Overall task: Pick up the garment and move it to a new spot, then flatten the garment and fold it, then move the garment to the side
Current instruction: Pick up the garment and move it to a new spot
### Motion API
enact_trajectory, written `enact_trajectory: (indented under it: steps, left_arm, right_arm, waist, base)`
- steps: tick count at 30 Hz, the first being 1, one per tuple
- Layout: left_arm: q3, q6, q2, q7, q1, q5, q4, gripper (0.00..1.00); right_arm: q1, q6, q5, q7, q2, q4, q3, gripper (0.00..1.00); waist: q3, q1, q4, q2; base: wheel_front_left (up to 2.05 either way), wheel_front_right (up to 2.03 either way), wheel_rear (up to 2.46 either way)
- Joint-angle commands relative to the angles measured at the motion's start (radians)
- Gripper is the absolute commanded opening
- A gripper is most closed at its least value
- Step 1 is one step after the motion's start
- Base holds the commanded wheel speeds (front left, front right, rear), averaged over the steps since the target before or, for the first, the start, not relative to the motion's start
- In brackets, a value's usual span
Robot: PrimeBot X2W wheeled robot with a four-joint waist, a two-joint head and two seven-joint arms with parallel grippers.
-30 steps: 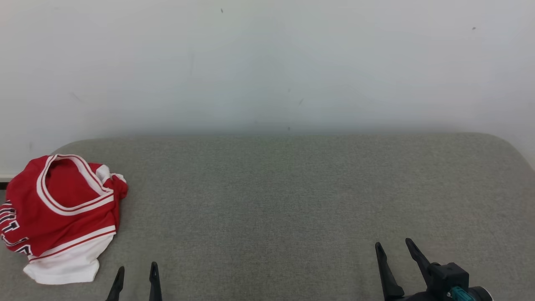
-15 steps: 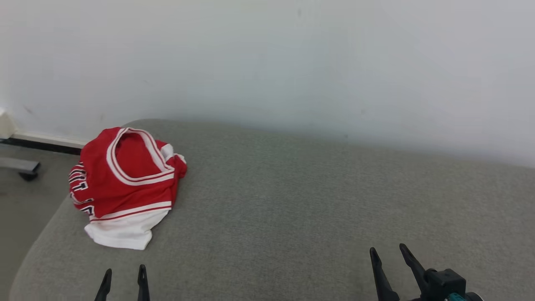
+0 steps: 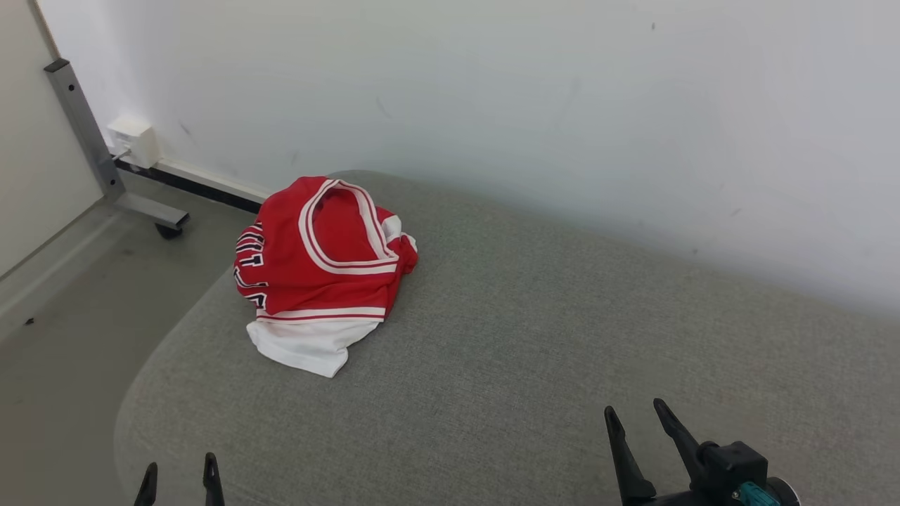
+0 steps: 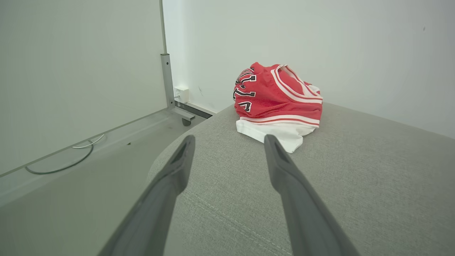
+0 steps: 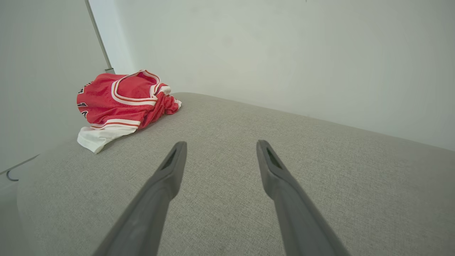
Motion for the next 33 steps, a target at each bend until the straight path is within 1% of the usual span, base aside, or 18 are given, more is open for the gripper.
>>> enact_trajectory:
  steps: [1,8,14,16,20,24,28,31,32,33]
  left_arm:
    - [0.005,0.006,-0.002,-0.003,0.014,-0.001,-0.013,1.0]
    - [0.01,0.023,-0.013,-0.003,0.034,-0.014,-0.053,1.0]
    - [0.003,0.028,-0.015,0.011,0.021,-0.024,-0.042,1.0]
    - [0.005,0.026,-0.015,0.021,0.012,-0.031,-0.039,1.0]
    - [-0.004,0.0,0.02,0.097,-0.06,-0.047,-0.005,1.0]
    - [0.011,-0.023,0.065,0.175,-0.162,-0.079,0.04,1.0]
    - [0.05,-0.042,0.119,0.255,-0.286,-0.145,0.079,1.0]
    - [0.078,-0.058,0.18,0.325,-0.377,-0.195,0.098,1.0]
    - [0.082,-0.063,0.214,0.348,-0.403,-0.193,0.102,1.0]
    - [0.101,-0.063,0.229,0.375,-0.432,-0.225,0.106,1.0]
  right_arm:
    - [-0.015,0.001,0.006,-0.005,-0.001,0.006,0.006,1.0]
    - [-0.056,0.001,0.009,-0.012,-0.001,0.037,0.033,1.0]
    - [-0.055,0.001,0.015,-0.022,-0.001,0.054,0.036,1.0]
    - [-0.052,0.001,0.017,-0.024,-0.001,0.056,0.035,1.0]
    - [-0.038,0.001,0.017,-0.029,-0.001,0.058,0.029,1.0]
    - [-0.06,0.001,-0.005,-0.016,-0.002,0.036,0.045,1.0]
    - [-0.107,0.001,-0.037,0.012,-0.002,-0.002,0.074,1.0]
    - [-0.154,0.001,-0.059,0.03,-0.002,-0.032,0.099,1.0]
    - [-0.168,0.001,-0.063,0.033,-0.002,-0.041,0.107,1.0]
    - [-0.184,0.001,-0.065,0.037,-0.002,-0.05,0.114,1.0]
  waist:
    - [0.025,0.0,0.038,-0.0001]
    - [0.039,0.0,0.05,-0.0001]
    - [0.039,0.0,0.049,-0.0001]
    - [0.038,0.0,0.048,-0.0001]
    - [0.037,0.0,0.041,-0.0001]
    - [0.08,0.0,-0.023,-0.0001]
    - [0.173,0.0,-0.124,-0.0001]
    - [0.255,0.0,-0.206,-0.0001]
    - [0.282,0.0,-0.233,-0.0001]
    - [0.31,0.0,-0.259,-0.0001]
  base:
    - [0.0,0.0,0.0]
    - [0.0,0.0,0.0]
    - [0.0,0.0,0.0]
    - [0.0,0.0,0.0]
    - [0.0,0.0,0.0]
    - [0.0,0.0,0.0]
    - [0.0,0.0,0.0]
    - [0.0,0.0,0.0]
    - [0.0,0.0,0.0]
    - [0.0,0.0,0.0]
